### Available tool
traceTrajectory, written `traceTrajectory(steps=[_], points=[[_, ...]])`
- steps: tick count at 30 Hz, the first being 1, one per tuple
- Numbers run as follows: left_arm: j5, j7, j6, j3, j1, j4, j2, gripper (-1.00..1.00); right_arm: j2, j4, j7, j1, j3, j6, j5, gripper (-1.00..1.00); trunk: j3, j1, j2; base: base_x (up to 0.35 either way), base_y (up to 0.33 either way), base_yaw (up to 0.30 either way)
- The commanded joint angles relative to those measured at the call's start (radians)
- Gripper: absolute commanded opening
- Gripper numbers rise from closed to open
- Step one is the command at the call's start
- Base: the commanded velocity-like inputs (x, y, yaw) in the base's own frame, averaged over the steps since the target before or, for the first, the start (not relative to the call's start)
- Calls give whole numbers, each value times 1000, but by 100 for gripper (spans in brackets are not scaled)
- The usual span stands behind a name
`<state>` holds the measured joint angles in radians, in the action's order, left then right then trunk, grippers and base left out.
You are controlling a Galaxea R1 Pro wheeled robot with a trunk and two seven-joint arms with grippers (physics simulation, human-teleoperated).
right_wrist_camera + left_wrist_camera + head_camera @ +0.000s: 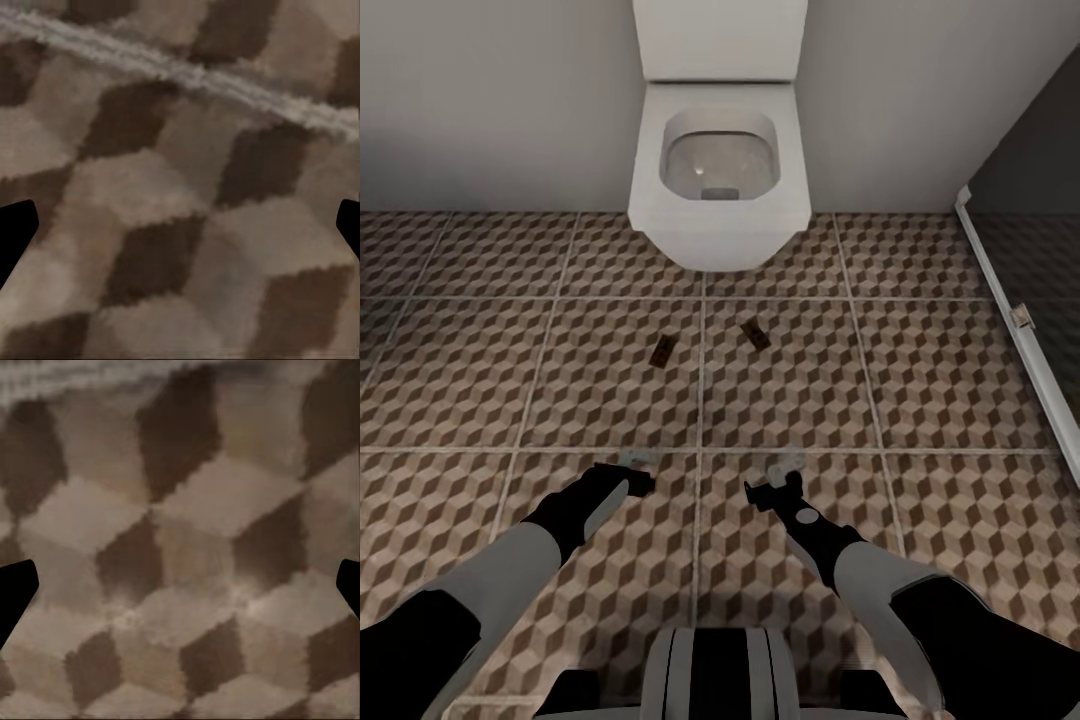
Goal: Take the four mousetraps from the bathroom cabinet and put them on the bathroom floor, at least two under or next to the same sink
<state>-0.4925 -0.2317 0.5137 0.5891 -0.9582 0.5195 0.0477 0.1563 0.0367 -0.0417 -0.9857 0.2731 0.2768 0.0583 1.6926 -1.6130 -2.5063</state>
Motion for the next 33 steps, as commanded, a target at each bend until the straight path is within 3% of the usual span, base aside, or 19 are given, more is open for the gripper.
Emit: traceTrajectory(steps=[1,25,33], points=[[-11,-8,3,8,-1,2,1,100,0,-1,-4,-1,1,3,6,100,1,0,0,-118,0,0],[-11,-9,4,8,-1,1,-5,100,0,-1,-4,-1,1,5,6,100,1,0,0,-16,0,0],[-12,-9,5,8,-1,1,-5,100,0,-1,-4,-1,1,5,6,100,-30,4,2,0,0,0]])
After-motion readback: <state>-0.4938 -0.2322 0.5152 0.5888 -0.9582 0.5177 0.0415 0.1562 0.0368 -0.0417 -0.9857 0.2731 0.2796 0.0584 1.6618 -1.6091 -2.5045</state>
